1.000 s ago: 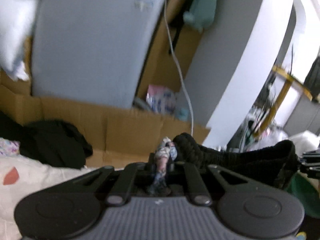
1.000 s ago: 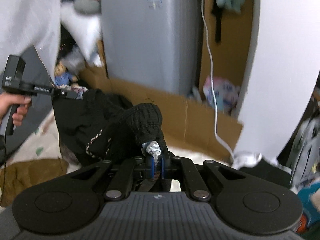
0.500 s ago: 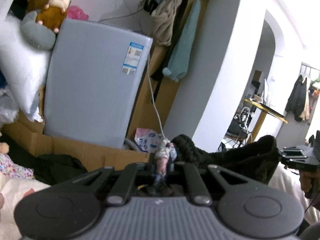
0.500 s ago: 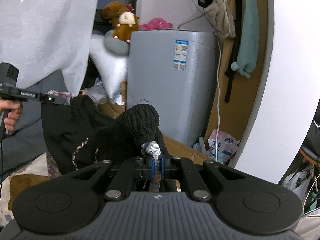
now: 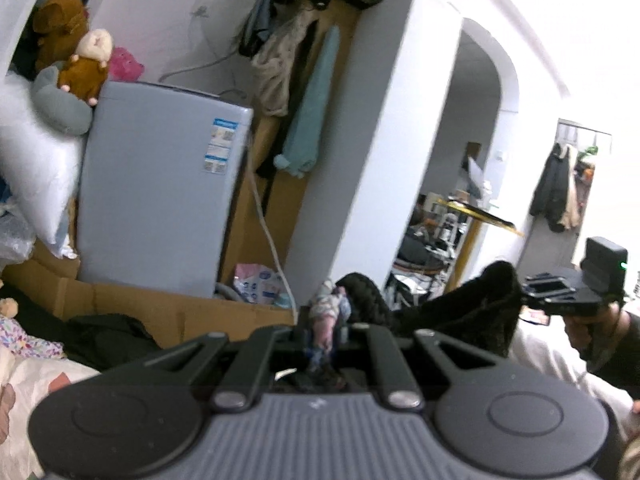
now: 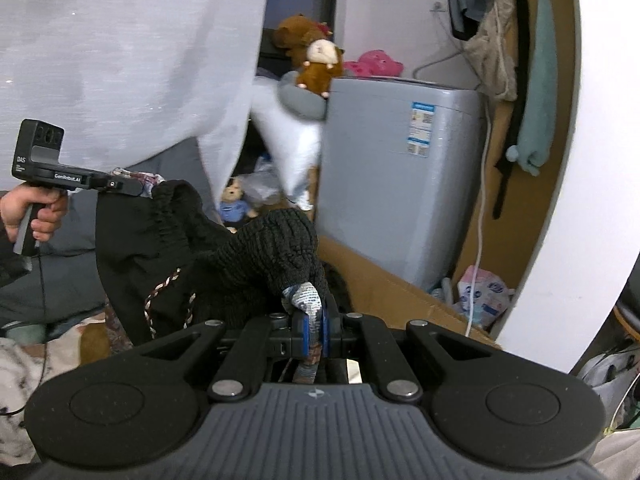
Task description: Fold clothes
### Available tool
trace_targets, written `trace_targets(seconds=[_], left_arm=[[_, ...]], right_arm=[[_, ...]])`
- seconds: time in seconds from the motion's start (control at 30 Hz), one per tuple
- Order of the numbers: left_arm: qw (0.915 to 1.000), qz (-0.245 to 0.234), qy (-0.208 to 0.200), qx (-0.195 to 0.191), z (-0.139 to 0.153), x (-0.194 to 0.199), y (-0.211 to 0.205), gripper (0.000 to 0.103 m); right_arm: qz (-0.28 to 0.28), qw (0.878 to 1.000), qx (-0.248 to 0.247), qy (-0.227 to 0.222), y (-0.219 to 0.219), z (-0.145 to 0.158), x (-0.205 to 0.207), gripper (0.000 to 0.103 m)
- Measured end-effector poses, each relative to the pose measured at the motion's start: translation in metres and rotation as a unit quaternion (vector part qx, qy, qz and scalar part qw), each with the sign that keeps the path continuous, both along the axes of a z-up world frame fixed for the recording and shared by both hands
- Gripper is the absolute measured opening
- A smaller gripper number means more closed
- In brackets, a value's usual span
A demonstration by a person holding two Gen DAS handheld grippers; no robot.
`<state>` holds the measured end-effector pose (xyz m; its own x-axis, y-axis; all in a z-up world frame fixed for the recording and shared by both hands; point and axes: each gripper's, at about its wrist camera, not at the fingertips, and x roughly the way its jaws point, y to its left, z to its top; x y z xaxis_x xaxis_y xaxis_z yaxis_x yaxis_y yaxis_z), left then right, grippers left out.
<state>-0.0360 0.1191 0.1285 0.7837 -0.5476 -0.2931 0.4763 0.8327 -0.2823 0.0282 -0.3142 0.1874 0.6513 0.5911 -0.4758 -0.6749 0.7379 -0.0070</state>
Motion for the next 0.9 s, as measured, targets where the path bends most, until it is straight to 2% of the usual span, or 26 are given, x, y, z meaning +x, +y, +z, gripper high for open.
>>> trace_targets(seconds=[0.17,0.37,0.7,0.73,0.8,0.9], left_arm=[[0.9997,-0.003,0.023,-0.001,-0.022,0.002,-0.006,0.008],[0.9976,0.017,0.067,-0.007,-0.067,0.036,0.001,0.008],[0.9907,0.04,0.13,0.005,-0.143,0.144,0.014,0.008],[0.9905,0.041,0.131,0.005,-0.147,0.141,0.018,0.008],[0.989,0.049,0.14,0.0,-0.162,0.159,0.025,0.008],[0.9855,0.067,0.156,-0.001,-0.194,0.197,0.036,0.008]], right_arm=[[0.002,0.999,-0.005,0.034,0.001,-0.018,0.007,0.006],[0.005,0.997,-0.027,0.07,0.016,-0.059,0.037,0.006],[-0.017,0.99,-0.061,0.124,0.034,-0.139,0.119,0.006],[-0.017,0.99,-0.065,0.127,0.036,-0.147,0.127,0.006],[-0.016,0.988,-0.074,0.132,0.041,-0.163,0.145,0.006],[-0.017,0.985,-0.081,0.148,0.048,-0.194,0.177,0.006]])
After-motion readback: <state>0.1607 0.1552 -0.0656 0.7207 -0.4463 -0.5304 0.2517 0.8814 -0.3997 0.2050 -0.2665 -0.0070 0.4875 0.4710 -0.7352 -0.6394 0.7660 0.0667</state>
